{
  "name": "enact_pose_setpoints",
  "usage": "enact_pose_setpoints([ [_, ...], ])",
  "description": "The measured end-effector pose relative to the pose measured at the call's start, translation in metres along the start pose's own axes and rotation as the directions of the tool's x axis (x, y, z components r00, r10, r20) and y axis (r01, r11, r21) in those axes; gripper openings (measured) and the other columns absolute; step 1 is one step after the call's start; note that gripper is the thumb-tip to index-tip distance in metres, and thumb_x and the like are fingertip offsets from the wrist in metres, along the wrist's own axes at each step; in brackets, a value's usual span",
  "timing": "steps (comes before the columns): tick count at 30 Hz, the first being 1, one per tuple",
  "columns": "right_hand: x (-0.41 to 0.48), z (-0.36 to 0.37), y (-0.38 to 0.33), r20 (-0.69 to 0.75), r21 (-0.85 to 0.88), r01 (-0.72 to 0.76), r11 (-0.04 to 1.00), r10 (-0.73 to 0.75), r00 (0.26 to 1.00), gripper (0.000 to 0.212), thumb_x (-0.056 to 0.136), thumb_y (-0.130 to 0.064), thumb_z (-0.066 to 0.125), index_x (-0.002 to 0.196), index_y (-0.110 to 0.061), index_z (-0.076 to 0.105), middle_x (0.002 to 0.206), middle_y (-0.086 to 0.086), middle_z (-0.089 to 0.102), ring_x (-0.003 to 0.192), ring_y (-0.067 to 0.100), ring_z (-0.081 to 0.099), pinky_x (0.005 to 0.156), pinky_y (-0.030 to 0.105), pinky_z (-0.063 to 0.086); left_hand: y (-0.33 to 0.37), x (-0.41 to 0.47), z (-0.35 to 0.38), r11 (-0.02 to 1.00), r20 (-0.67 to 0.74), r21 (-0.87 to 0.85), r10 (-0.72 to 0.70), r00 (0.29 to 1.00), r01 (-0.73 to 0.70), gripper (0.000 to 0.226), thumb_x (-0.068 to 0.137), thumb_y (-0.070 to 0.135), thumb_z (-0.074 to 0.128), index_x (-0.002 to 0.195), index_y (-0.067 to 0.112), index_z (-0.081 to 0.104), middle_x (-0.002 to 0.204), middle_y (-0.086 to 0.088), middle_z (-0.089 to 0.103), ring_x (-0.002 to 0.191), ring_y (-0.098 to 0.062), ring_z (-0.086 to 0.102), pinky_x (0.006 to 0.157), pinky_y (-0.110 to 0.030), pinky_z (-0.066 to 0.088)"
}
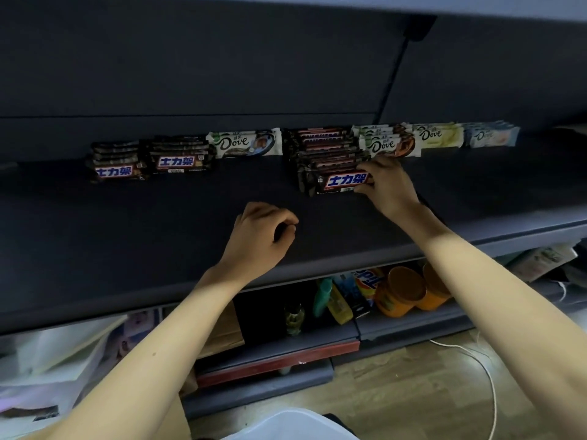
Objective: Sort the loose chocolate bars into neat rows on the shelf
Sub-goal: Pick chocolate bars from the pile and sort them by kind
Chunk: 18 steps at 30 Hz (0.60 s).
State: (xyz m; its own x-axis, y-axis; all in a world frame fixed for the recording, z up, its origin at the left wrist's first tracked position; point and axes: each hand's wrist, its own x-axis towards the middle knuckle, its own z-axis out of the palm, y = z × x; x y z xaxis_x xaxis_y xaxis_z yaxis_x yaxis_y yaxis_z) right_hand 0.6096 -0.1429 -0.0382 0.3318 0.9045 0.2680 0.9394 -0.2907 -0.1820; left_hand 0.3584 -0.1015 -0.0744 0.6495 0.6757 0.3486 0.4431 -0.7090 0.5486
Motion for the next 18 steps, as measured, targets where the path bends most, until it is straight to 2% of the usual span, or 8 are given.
enact_pose_setpoints([
  [7,0.0010,0.0032,-0.0059,-0.022,0.062,0.004,0.998,-0.003,1.000,0.047,0.085,-0.018,0.065,0.130,-0.010,0.051,0.133,0.013,0.048,0.124,0.032,0.040,0.099,0.037,0.038,-0.0009,-0.0002,0.0018,1.000,0.025,0.023,0.002,1.000,-0.003,0.053,0.078,0.048,0.029,0.099,0.019,0.067,0.098,0.006,0.067,0.109,-0.020,0.049,0.088,-0.043,0.046],
  [12,0.0000,0.0079,-0.0060,-0.049,0.108,0.010,0.994,-0.005,0.999,0.043,0.084,-0.014,0.066,0.124,-0.007,0.054,0.129,0.014,0.050,0.120,0.031,0.046,0.096,0.037,0.040,-0.0027,-0.0013,0.0030,1.000,0.019,0.013,0.007,1.000,-0.007,0.052,0.078,0.048,0.030,0.099,0.019,0.067,0.099,0.005,0.067,0.109,-0.021,0.050,0.088,-0.044,0.046],
  [18,0.0009,0.0060,-0.0095,-0.023,0.131,0.005,0.991,-0.002,1.000,0.047,0.084,-0.014,0.065,0.128,-0.008,0.051,0.130,0.014,0.049,0.117,0.031,0.049,0.095,0.037,0.041,-0.0037,-0.0012,0.0039,1.000,0.019,-0.004,-0.005,1.000,0.005,0.052,0.077,0.049,0.030,0.099,0.020,0.067,0.098,0.006,0.066,0.110,-0.020,0.049,0.089,-0.042,0.045],
])
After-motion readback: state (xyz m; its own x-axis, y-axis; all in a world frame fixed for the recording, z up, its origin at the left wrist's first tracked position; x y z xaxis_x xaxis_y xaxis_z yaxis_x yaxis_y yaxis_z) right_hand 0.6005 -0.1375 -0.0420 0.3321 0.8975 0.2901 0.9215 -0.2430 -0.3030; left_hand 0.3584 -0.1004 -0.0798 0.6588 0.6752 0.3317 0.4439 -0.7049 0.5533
